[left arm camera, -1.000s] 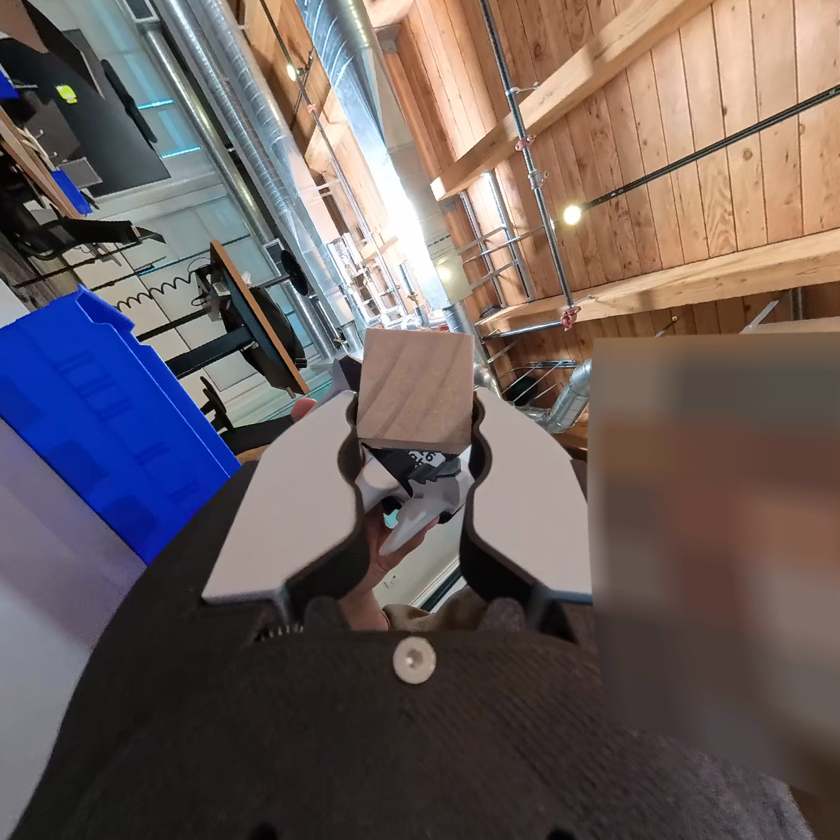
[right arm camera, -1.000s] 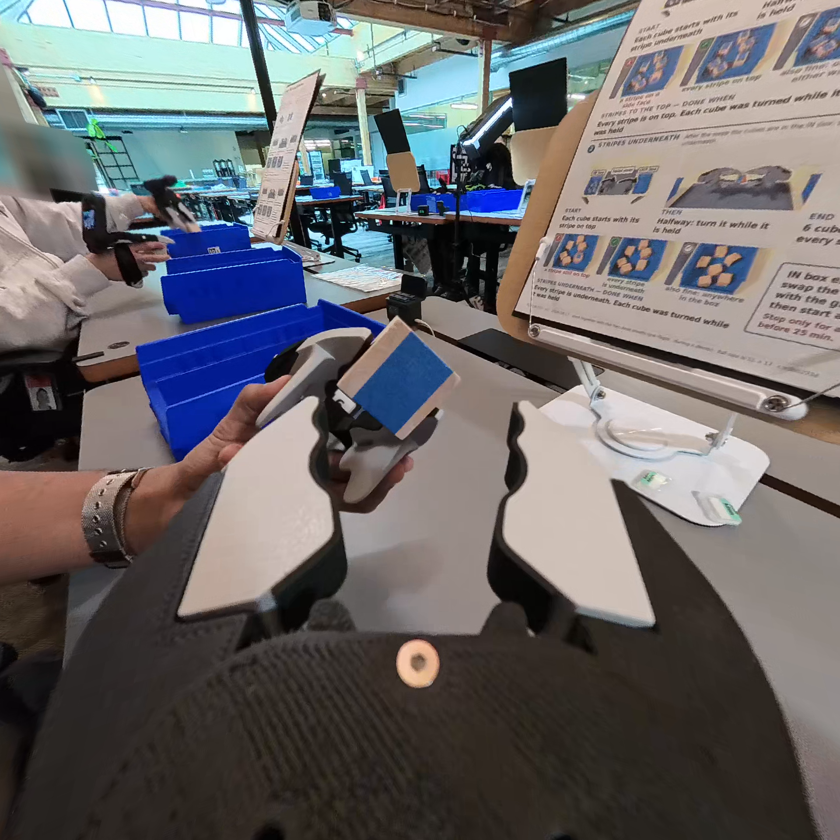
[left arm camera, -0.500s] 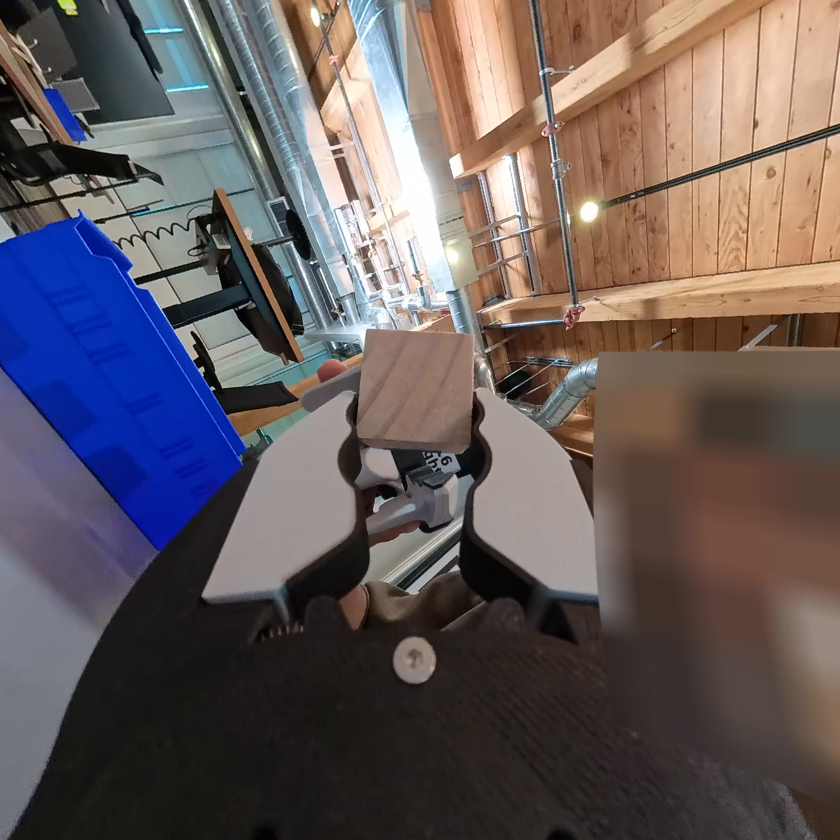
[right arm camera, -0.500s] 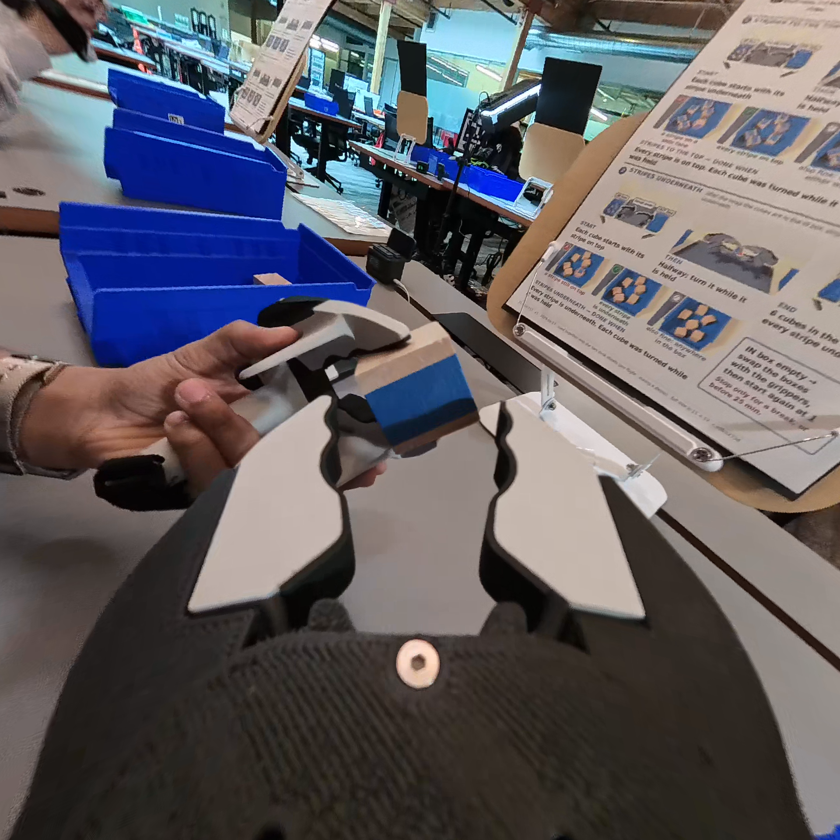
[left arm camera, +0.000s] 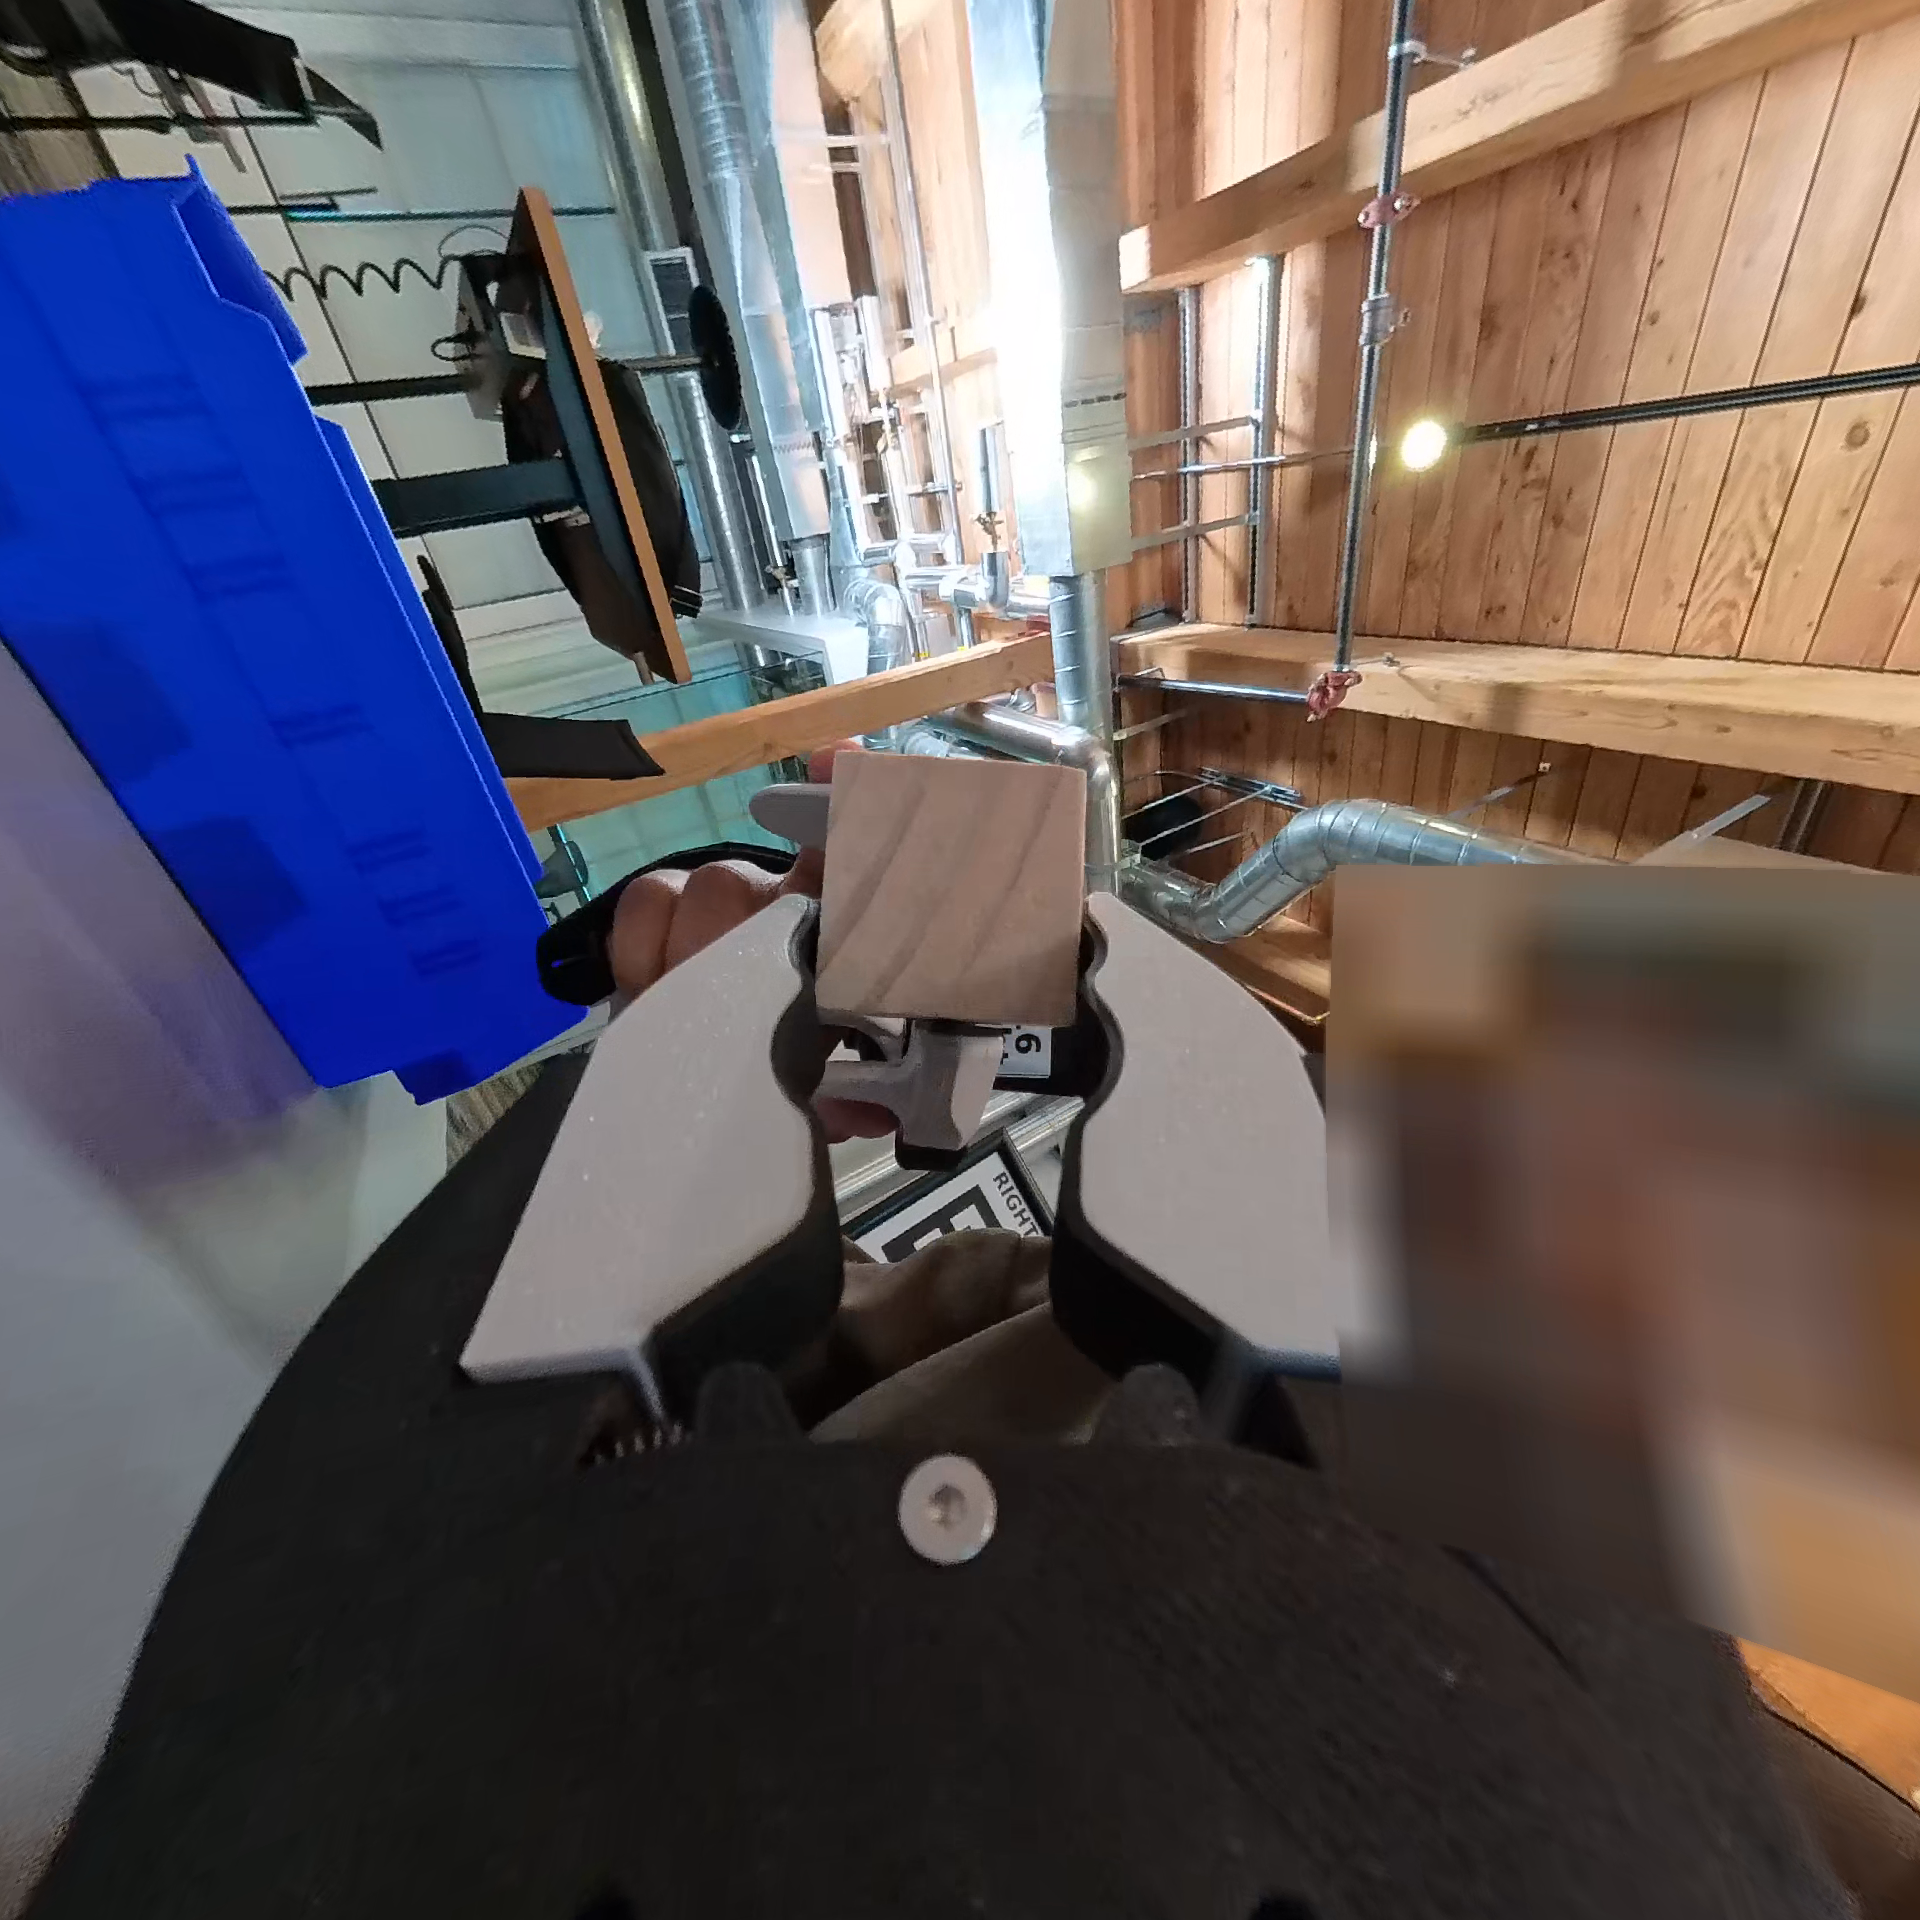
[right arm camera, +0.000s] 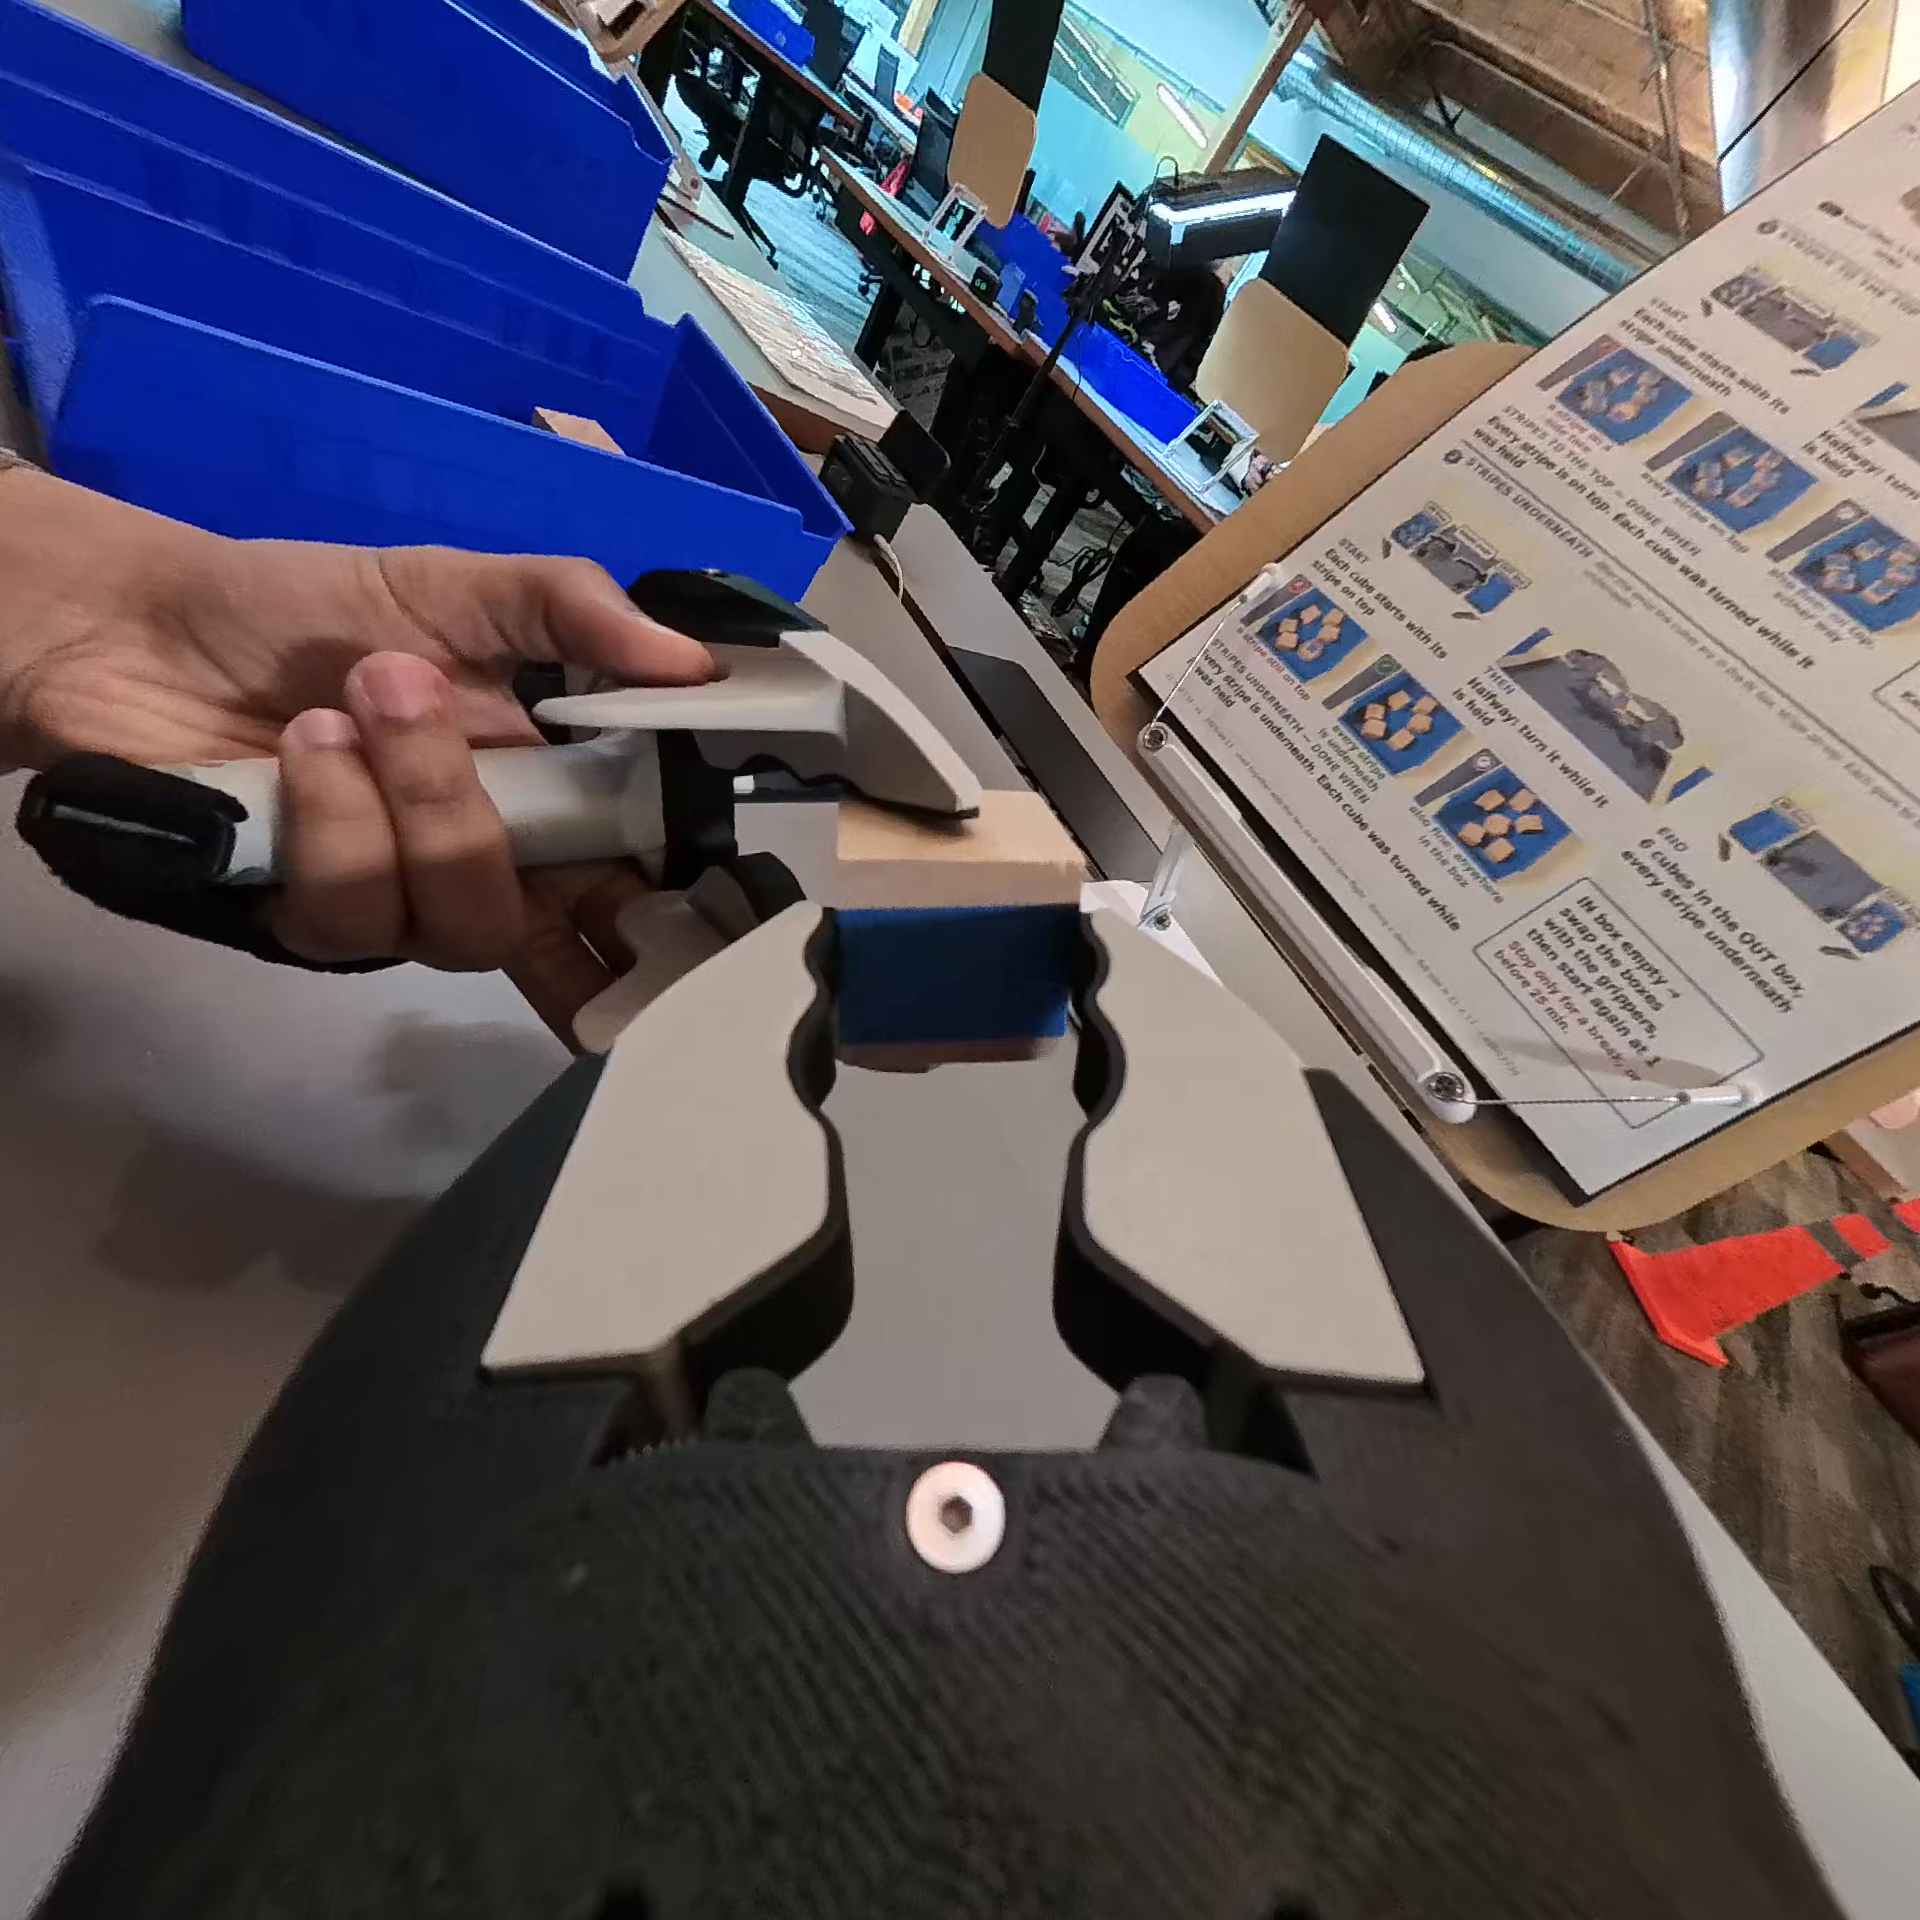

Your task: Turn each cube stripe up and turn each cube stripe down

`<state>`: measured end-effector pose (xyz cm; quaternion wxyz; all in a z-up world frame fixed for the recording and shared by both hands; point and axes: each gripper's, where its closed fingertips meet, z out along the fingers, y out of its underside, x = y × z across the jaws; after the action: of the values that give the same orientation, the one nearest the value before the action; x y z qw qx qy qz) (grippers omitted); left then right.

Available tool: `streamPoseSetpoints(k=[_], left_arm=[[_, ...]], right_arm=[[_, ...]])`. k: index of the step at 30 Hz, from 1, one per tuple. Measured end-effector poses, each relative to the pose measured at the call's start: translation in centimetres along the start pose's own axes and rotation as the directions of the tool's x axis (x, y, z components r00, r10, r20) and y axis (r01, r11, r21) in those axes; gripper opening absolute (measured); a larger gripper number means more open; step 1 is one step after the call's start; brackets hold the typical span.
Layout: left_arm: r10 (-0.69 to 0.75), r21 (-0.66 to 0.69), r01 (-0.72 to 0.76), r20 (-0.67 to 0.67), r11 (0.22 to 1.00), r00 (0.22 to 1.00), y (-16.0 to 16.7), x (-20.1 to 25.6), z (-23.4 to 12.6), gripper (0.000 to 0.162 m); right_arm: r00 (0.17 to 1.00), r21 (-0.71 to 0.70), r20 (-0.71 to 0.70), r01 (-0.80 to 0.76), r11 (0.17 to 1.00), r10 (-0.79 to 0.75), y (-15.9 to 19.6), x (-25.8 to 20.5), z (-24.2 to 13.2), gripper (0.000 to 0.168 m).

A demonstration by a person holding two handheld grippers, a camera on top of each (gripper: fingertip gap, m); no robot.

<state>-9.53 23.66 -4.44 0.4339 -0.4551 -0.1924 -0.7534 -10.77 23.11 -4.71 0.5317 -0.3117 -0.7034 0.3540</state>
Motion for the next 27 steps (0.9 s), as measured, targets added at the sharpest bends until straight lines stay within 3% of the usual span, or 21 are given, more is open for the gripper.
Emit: streamPoseSetpoints(k=[3,9,13,17,20,22,25,27], left_arm=[[0.001,-0.011,-0.001,-0.012,1.0,1.0,0.2,0.1,0.0,0.045],[0.044,0.052,-0.044,-0.014,0.998,0.999,-1.0,0.5,-0.6,0.068],[0.092,0.046,-0.091,-0.03,0.995,0.995,-1.1,1.2,-0.9,0.071],[0.136,0.025,-0.136,-0.008,0.99,0.991,-0.8,1.2,-0.8,0.071],[0.184,-0.006,-0.184,0.036,0.983,0.982,-0.3,0.6,-0.5,0.07],[0.214,-0.034,-0.213,0.058,0.977,0.975,0.1,0.3,-0.3,0.07],[0.258,-0.081,-0.251,0.096,0.965,0.961,0.8,-0.4,0.0,0.069],[0.287,-0.103,-0.275,0.123,0.956,0.95,1.1,-0.8,0.1,0.069]], right_arm=[[1.0,0.002,0.015,0.006,1.0,-0.006,-0.1,-0.1,-0.1,0.044],[0.998,-0.006,-0.06,-0.004,1.0,0.003,-0.6,2.3,-1.1,0.044],[0.964,-0.048,-0.261,-0.071,0.996,0.056,-0.1,8.9,-4.5,0.044],[0.841,-0.088,-0.491,-0.306,0.948,0.226,3.6,17.2,-10.8,0.044],[0.726,-0.137,-0.617,-0.48,0.866,0.305,8.7,21.1,-15.7,0.044],[0.663,-0.254,-0.704,-0.569,0.782,0.254,13.3,22.3,-18.8,0.044],[0.635,-0.449,-0.744,-0.706,0.548,0.207,20.7,21.1,-22.0,0.044],[0.625,-0.51,-0.719,-0.772,0.38,0.304,24.4,18.4,-22.4,0.044]])
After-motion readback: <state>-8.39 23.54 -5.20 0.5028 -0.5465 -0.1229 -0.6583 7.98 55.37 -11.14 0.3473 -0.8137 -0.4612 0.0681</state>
